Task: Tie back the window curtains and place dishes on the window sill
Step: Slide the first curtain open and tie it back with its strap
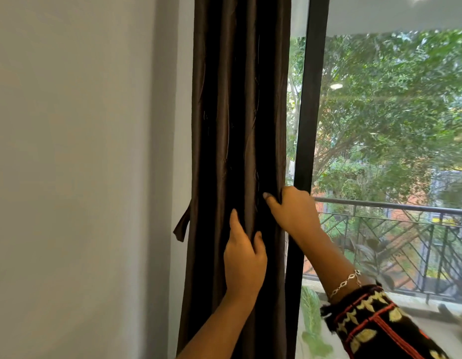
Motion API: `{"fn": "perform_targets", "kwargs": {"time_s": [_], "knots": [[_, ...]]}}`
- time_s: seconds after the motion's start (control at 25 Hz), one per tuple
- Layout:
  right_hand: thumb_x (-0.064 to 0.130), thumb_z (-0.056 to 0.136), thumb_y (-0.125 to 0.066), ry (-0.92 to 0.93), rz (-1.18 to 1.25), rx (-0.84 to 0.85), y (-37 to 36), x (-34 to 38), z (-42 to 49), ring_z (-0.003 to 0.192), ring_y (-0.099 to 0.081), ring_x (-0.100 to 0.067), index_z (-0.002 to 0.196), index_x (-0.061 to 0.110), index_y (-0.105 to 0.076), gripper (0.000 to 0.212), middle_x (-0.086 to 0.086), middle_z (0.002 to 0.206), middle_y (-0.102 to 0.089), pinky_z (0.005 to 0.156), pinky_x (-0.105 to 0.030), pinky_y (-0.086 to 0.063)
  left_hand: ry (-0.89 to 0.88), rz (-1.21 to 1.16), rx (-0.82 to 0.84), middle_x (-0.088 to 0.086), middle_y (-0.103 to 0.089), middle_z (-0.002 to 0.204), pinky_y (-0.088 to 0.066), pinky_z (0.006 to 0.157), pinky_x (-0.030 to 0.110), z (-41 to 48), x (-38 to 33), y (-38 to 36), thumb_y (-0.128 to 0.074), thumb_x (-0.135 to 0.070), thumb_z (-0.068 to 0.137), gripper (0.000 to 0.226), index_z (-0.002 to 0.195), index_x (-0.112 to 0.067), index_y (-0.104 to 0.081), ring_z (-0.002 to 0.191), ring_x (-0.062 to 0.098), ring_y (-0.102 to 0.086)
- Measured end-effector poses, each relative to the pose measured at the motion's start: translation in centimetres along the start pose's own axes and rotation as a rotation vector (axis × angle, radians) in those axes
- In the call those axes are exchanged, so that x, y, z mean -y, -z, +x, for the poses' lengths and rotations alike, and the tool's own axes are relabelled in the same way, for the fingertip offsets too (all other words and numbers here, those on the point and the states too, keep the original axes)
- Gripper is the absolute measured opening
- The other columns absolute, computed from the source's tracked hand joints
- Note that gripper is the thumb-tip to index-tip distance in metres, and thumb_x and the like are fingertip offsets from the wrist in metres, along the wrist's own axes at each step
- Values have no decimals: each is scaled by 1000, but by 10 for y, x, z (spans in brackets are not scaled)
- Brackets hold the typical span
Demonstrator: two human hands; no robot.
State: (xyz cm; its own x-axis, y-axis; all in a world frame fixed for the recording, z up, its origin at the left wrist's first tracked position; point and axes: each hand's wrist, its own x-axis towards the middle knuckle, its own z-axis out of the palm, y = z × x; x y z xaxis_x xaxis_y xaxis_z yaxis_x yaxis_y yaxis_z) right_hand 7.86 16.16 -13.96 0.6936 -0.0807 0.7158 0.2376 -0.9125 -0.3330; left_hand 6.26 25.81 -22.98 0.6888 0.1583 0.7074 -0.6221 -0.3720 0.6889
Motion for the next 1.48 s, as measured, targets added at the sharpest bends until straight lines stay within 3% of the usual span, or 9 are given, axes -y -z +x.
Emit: {"fn": "perform_targets", "kwargs": {"time_s": [0.16,0.32,0.52,0.6,0.72,0.92,1.24,1.36,1.48], "knots": [[50,93,-38,53,55,42,-6,12,-10,47,-36,-15,56,18,-28,50,0,52,-35,43,-28,-19,109,173,69,10,-58,122,-47,94,28,-16,11,-3,-40,-11,96,50,144,-12,-23,110,21,-58],[68,82,-40,70,42,22,-12,25,-18,42,-30,-15,53,16,-24,61,1,47,-28,42,-26,-19,93,285,133,6,-54,130,-43,96,24,-27,13,-4,-37,-16,98,53,146,-19,-16,112,18,-56],[42,98,-34,54,-49,62,-26,31,-20,53,-43,-23,56,17,-28,49,-1,54,-35,49,-29,-29,26,339,136,2,-31,150,-36,103,21,-30,18,2,-37,-15,97,51,145,-16,-19,134,16,-36],[35,100,-30,43,-10,68,-32,29,-22,61,-47,-28,57,18,-28,46,0,55,-35,56,-31,-32,-97,359,-10,12,-44,141,-47,95,29,-31,17,8,-52,-11,91,47,136,-9,-41,131,25,-43],[34,100,-28,33,26,63,-39,25,-23,68,-54,-31,65,12,-39,43,0,59,-41,58,-31,-34,-221,361,-305,12,-66,105,-57,66,35,-23,21,16,-69,-1,76,33,108,-6,-64,100,33,-61],[35,101,-27,35,12,64,-42,18,-23,68,-53,-30,88,2,-54,44,2,58,-38,57,-30,-33,-139,281,-522,14,-60,102,-41,79,27,3,23,36,-67,-2,77,28,104,-2,-59,96,28,-54],[35,101,-27,40,-16,72,-41,16,-28,61,-48,-25,80,8,-47,40,2,56,-37,55,-30,-34,127,91,-322,8,-56,111,-48,86,25,-1,36,32,-61,-10,86,31,114,-6,-48,101,18,-56],[35,100,-26,34,30,104,-44,20,-35,68,-57,-30,78,9,-46,40,-1,59,-42,57,-33,-41,76,88,-321,8,-60,96,-53,80,29,-11,38,28,-53,0,87,14,100,-3,-55,88,18,-59],[38,100,-25,42,42,110,-43,26,-39,66,-56,-30,67,14,-36,42,1,56,-39,55,-32,-39,-5,99,-273,5,-60,89,-47,72,13,-20,36,24,-53,3,86,10,92,-3,-59,82,15,-59]]}}
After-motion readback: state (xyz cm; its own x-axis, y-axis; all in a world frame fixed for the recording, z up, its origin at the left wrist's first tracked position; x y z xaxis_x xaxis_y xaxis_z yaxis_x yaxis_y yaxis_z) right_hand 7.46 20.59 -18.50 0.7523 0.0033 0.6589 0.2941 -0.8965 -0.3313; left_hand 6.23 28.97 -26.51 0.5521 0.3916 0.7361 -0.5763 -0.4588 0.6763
